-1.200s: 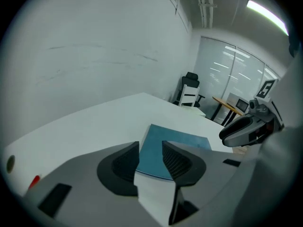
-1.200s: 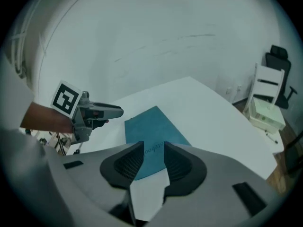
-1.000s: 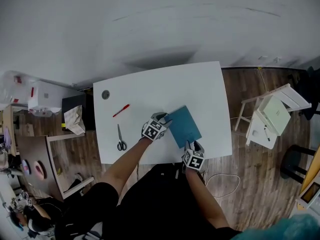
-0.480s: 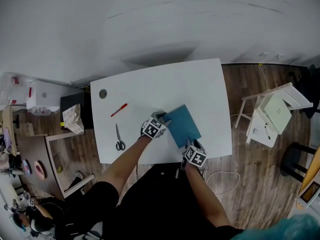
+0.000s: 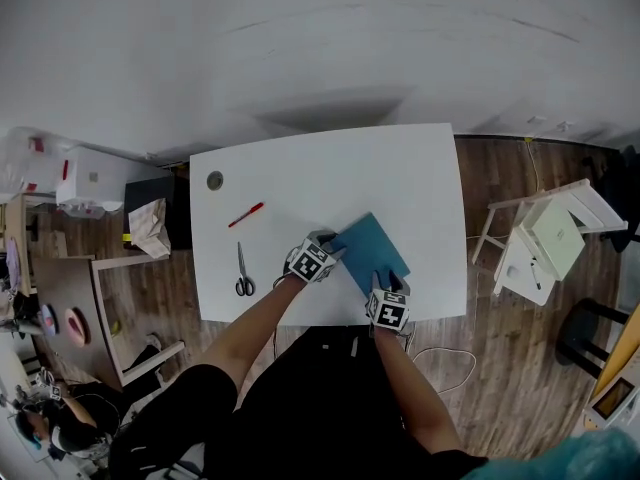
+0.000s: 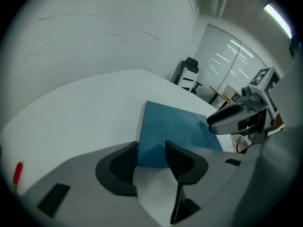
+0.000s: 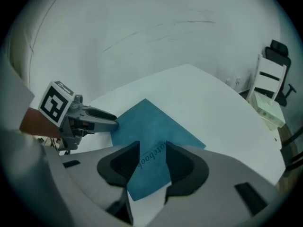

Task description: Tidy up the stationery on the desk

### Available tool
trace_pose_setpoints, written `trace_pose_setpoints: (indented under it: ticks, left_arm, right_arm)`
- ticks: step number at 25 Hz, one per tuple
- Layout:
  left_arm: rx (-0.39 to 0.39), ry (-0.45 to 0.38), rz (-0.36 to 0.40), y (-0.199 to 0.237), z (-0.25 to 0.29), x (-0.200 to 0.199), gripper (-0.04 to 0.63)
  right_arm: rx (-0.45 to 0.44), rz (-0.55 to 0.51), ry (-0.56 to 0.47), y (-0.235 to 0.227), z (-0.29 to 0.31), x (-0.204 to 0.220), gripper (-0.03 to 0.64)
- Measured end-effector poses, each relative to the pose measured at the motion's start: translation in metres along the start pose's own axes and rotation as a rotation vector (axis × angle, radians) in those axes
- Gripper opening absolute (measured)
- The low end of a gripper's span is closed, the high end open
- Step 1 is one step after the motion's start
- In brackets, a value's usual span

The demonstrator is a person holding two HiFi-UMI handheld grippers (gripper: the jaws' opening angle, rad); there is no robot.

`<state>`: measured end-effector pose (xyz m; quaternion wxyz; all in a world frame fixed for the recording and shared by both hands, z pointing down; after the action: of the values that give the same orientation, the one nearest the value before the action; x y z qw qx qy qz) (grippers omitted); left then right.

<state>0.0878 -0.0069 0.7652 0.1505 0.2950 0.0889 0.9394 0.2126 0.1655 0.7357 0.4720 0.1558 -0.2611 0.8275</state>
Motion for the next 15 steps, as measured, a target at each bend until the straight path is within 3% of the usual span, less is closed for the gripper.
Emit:
trace_pose_setpoints:
  ticks: [3, 9, 15]
  left_arm:
    - [-0.002, 0.006, -0.005, -0.007, -0.005, 0.011, 0.19]
    - [-0.004, 0.009, -0.004, -0.007, -0.005, 0.019, 0.19]
    - [-0.005, 0.013, -0.01, -0.009, -0.007, 0.023, 0.19]
  right_arm:
    - [0.039, 0.009, 0.023, -0.001, -0.002, -0.001, 0.184]
    - [0.134, 0.183, 0.023, -0.031, -0.008, 0.018, 0.184]
    - [0.125, 0.226, 0.019, -0.041, -0.001, 0.006, 0.184]
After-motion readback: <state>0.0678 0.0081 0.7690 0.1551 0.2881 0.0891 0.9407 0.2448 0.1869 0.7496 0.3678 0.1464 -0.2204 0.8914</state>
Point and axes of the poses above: the fingertips, and each gripper's own axes: z forward along the fingers, y to its left, x out of its underside, the point moved 8 cm from there along -z, backward along the fingers
